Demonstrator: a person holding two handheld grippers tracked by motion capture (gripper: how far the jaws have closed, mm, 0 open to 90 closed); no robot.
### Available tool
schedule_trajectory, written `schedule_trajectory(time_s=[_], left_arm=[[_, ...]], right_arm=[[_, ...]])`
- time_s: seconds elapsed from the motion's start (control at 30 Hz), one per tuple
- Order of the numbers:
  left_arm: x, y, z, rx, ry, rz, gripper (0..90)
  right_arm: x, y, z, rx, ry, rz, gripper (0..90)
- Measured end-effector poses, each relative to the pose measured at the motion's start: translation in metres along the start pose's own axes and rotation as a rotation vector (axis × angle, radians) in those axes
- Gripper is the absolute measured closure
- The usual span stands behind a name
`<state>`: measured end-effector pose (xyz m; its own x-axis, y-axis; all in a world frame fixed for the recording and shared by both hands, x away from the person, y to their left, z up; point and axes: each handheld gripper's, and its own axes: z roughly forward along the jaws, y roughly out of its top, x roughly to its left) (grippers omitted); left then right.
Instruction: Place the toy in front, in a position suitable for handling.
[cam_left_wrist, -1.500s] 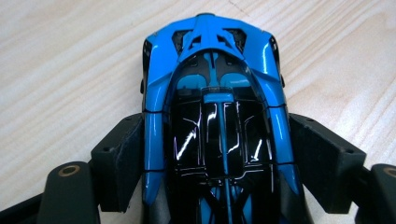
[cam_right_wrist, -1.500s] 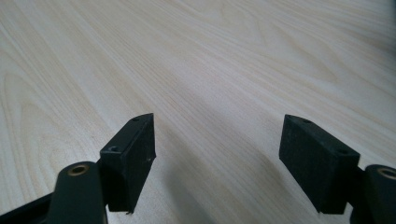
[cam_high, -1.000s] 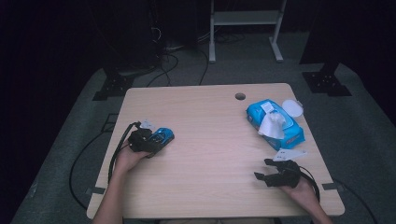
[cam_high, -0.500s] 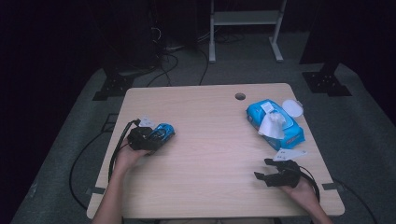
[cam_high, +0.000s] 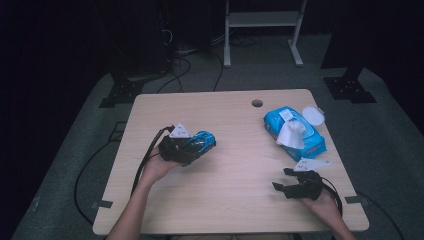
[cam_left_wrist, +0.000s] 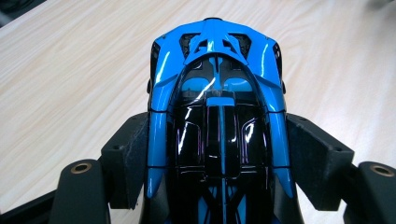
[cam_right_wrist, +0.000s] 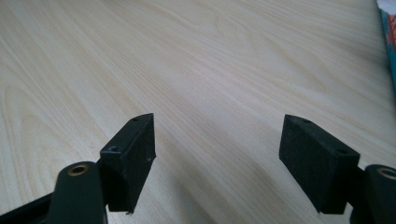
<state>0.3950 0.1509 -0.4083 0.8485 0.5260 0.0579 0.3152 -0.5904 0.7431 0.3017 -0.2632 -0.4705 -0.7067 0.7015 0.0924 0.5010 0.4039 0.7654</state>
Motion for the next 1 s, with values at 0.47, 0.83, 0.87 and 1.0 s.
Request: schedule_trajectory(time_s=[0.47,0.83,0.87,1.0], left_arm=[[-0.046,0.022,0.049,0.061,-0.117,0.105,28.2],[-0.069,0.028,0.083,0.114,-0.154,0.167,28.2],[-0.07,0.027,0.085,0.118,-0.158,0.165,28.1],[-0.072,0.024,0.091,0.145,-0.16,0.171,28.1]], right_arm=[[-0.001,0.003,-0.003,-0.039,0.011,0.026,26.0],[-0.003,0.002,-0.009,-0.052,0.008,0.028,26.0],[-0.004,0.003,-0.009,-0.054,0.007,0.029,26.0],[-0.004,0.004,-0.011,-0.064,-0.001,0.023,26.0]])
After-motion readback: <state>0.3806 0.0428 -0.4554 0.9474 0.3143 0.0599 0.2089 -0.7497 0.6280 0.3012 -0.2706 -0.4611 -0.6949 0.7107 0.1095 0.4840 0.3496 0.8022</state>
